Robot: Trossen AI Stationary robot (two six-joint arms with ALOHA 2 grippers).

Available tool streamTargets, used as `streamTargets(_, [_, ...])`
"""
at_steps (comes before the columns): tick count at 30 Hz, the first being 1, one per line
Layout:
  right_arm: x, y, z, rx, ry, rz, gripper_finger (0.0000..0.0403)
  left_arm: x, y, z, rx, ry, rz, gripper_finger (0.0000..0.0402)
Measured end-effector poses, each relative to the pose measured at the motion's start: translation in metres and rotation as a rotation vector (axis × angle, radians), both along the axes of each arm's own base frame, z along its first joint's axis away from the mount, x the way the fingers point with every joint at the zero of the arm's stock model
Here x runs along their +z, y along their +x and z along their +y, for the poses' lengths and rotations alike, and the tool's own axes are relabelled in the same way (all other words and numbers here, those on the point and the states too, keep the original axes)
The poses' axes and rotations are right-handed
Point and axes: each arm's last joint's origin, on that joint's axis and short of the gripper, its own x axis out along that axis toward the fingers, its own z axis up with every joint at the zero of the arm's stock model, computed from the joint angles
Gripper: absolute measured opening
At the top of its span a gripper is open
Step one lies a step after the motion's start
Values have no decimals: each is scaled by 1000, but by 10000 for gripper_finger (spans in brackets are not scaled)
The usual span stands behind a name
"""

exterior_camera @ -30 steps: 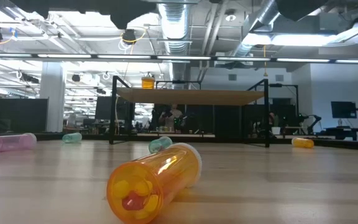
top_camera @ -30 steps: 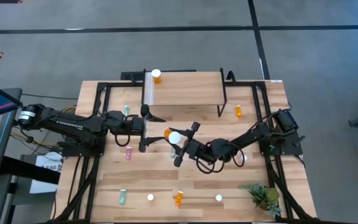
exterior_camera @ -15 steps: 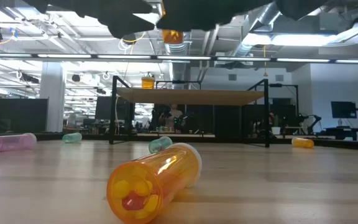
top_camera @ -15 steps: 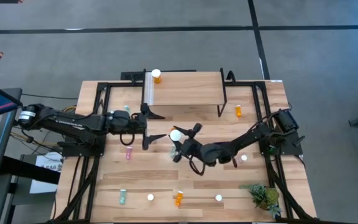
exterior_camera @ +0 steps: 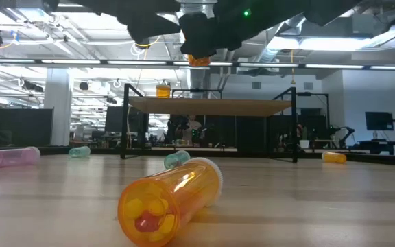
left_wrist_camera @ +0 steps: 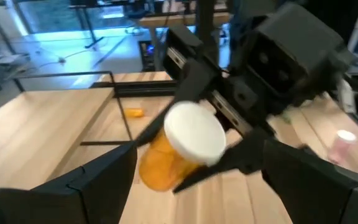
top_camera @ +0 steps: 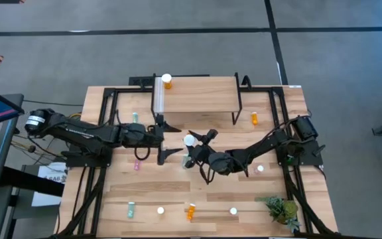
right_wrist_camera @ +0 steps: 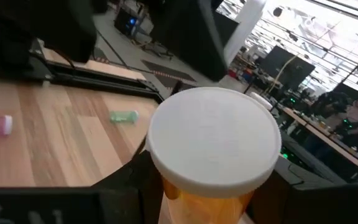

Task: Pick and place medicine bottles onto shelf by color
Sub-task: Put the large orange pill bottle aligned with the other large orange pill bottle on the shelf

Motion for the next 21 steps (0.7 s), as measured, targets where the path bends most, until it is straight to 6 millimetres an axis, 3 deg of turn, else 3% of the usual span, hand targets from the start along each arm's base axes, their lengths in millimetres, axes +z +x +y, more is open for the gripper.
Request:
streamTargets(8, [-3, 0, -2, -24, -13, 36, 202, -3, 29, -8, 190, 71, 53, 339])
streamTargets(15, [-5, -1, -3, -29, -23, 60, 203, -8, 56, -23, 190, 118, 99, 338])
streamTargets(21, [-7, -2, -3, -56, -16, 65, 203, -9, 61, -25, 306, 167, 146, 338])
